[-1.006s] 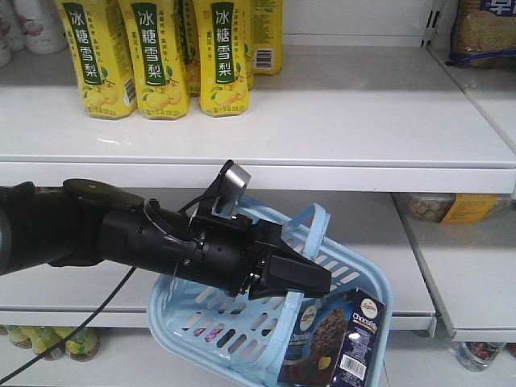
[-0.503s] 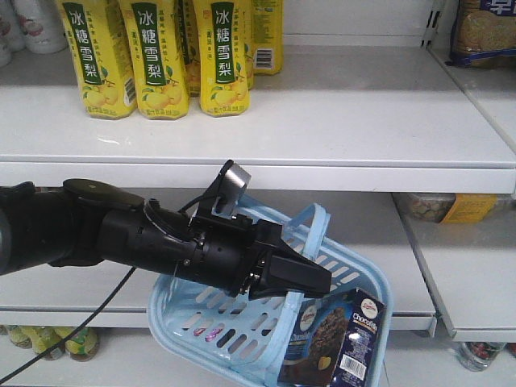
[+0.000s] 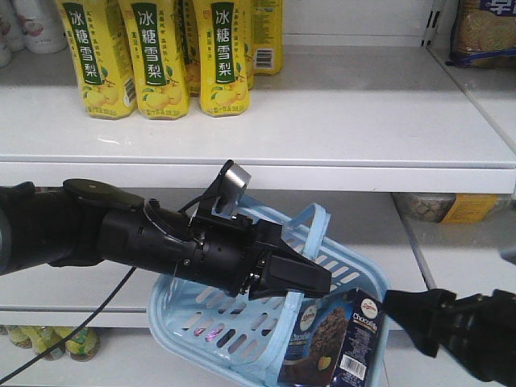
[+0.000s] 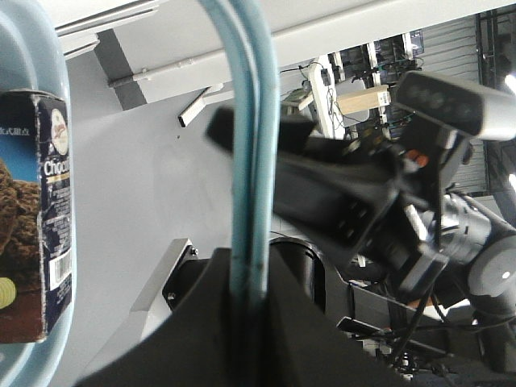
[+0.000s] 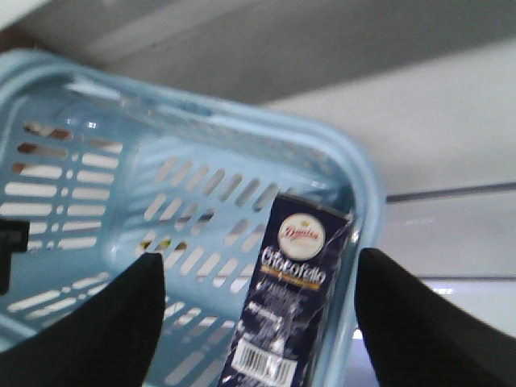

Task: Left arm holds basket, right arm returns cookies
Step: 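Reach the right gripper into the basket and grasp the Chocofello box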

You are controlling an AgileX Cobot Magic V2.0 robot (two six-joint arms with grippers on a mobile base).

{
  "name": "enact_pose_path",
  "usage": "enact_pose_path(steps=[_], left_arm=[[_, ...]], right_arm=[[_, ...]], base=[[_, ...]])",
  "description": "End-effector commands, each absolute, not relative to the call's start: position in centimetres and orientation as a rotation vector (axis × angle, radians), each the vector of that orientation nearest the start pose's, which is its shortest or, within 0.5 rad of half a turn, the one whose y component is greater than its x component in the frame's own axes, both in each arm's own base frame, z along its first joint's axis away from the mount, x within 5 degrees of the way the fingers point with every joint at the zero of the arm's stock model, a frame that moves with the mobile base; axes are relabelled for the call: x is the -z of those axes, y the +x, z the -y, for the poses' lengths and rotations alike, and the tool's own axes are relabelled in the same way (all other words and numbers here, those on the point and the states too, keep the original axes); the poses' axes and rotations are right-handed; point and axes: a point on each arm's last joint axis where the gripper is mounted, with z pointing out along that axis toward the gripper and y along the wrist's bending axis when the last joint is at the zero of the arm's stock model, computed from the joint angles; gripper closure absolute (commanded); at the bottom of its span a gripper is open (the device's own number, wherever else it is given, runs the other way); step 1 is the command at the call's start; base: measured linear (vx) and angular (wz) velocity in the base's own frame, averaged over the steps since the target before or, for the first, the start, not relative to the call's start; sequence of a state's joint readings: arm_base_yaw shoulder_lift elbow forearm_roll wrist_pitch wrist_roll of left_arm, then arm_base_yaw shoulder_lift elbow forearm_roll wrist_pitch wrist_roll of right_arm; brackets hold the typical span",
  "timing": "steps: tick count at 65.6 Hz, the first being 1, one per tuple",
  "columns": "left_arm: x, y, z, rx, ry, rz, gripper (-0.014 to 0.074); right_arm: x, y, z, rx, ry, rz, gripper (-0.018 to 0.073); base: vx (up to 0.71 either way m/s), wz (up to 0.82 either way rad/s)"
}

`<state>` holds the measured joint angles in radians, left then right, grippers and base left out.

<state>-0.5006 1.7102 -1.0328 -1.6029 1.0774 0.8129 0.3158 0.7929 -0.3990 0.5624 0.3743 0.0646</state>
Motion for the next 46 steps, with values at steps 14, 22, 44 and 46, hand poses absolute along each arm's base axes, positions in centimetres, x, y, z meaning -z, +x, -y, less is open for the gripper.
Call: enact_pose_path(steps=[14, 22, 44, 46], left_arm=[[-29.4, 26.5, 22.8, 1.937, 0.275, -2.123, 0.0599], [-29.4, 26.5, 22.8, 1.937, 0.275, -2.123, 0.0599], [-29.4, 26.5, 22.8, 1.937, 0.275, -2.123, 0.0599], [-29.4, 26.5, 22.8, 1.937, 0.275, -2.123, 0.0599]], right_arm=[[-23.2, 14.9, -9.3, -0.815, 0.183, -2.379, 0.0087], [-22.5, 15.4, -9.7, -0.785, 0.161, -2.409, 0.0087], [-20.8, 16.8, -10.0, -0.722, 0.209, -2.449, 0.0087], [-20.6, 16.9, -10.0, -0.719, 0.218, -2.457, 0.0087]], base=[[0.0, 0.0], [0.0, 0.0], [0.0, 0.0], [0.0, 0.0]])
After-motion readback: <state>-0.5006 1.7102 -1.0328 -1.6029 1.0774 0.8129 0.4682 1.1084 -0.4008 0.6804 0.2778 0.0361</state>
